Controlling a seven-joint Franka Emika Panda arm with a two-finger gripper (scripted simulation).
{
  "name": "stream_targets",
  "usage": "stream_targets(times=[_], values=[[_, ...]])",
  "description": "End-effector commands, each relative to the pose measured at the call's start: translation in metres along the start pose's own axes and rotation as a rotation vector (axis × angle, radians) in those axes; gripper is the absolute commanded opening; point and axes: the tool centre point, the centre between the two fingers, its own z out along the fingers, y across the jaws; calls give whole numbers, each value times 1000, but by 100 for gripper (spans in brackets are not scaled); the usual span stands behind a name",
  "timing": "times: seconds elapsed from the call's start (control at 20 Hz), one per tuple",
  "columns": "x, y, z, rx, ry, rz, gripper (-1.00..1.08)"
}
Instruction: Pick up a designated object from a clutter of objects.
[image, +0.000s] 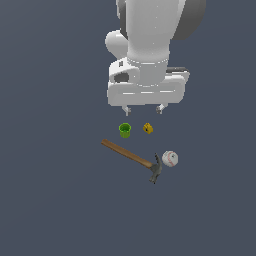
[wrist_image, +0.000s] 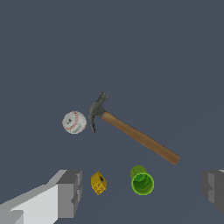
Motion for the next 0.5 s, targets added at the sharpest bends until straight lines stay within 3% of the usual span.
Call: stream_targets(times=[0.0,0.45], values=[[1,-4,0,5,3,-1,100],[-2,1,12,2,0,43,100]])
